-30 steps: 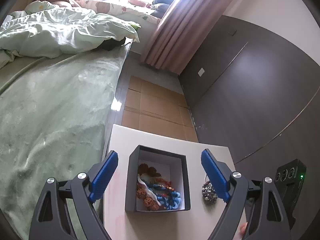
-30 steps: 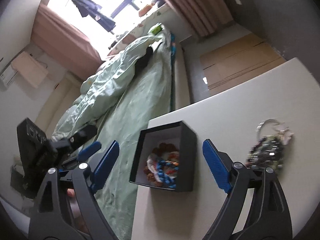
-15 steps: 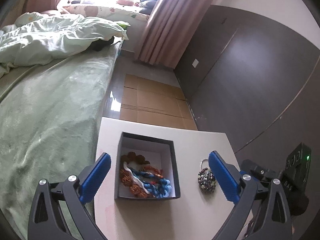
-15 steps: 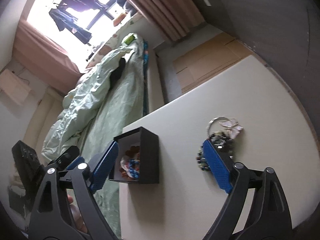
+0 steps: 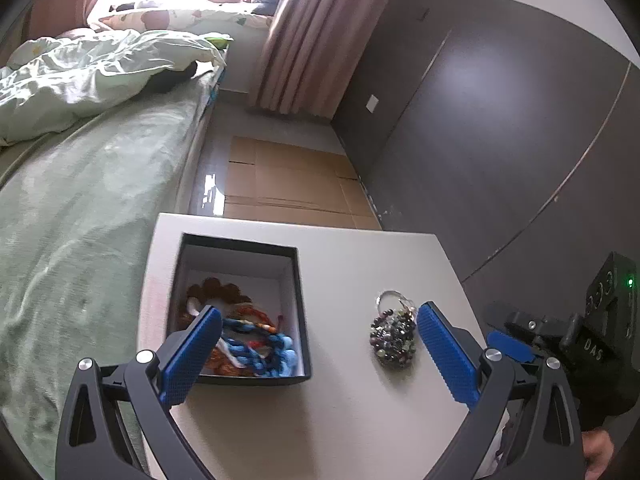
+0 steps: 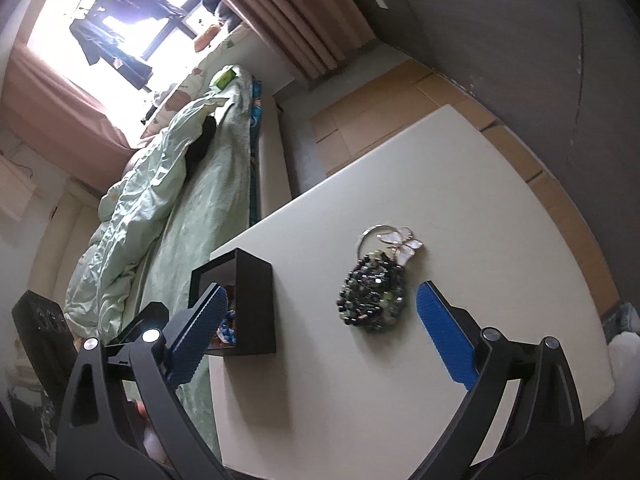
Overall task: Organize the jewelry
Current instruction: 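Move the left tool over the dark bead bracelet beside the keyring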
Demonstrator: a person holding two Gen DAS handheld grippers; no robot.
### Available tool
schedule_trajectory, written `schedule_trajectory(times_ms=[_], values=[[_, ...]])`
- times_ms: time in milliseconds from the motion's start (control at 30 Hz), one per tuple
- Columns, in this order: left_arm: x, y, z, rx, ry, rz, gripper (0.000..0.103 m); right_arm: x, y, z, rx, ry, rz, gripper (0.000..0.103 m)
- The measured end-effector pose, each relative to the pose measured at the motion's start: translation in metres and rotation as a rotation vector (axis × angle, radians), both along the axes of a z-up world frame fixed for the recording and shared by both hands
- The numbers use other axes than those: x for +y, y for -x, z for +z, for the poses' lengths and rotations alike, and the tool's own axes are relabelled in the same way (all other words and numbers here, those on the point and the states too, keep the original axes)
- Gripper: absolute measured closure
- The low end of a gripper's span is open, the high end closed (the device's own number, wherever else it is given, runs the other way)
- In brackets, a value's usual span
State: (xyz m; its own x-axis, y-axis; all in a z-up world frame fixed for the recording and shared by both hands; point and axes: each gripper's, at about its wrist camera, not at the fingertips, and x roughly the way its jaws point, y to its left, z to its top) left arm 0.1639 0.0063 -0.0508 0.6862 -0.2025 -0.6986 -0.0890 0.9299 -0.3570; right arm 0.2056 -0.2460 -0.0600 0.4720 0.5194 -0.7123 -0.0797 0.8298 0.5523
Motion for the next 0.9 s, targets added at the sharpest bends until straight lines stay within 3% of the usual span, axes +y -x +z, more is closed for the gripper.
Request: schedule_trajectory(times_ms=[233,433,533,600,667,900], values=[[-0.019,-0.012,-0.016,0.023,0.007,-0.037,0.011,-0.023,-0.004,-0.003,0.022,-0.004,-0.022,0.008],[-0.046,-0.026,-0.032,0.06,0.015,-0.099,0.031,-0.04,-0.009,-0.01,0.052,-0.025,-0.036,0.009],[-0.059,-0.032,-0.043,0.092,0.046,-0.136,0.044,-0.045,-0.012,-0.015,0.074,-0.03,-0.035,0.024],[-0.063,-0.036,-0.052,0.124,0.109,-0.148,0.061,-0.049,-0.015,-0.019,0.091,-0.041,-0.037,0.027],[-0.064,-0.04,-0.06,0.148,0.155,-0.141,0.062,-0.052,-0.017,-0.023,0.105,-0.047,-0.044,0.033],[-0.075,-0.05,-0.077,0.195,0.157,-0.127,0.069,-0.061,-0.025,-0.025,0.121,-0.091,-0.067,0.047]])
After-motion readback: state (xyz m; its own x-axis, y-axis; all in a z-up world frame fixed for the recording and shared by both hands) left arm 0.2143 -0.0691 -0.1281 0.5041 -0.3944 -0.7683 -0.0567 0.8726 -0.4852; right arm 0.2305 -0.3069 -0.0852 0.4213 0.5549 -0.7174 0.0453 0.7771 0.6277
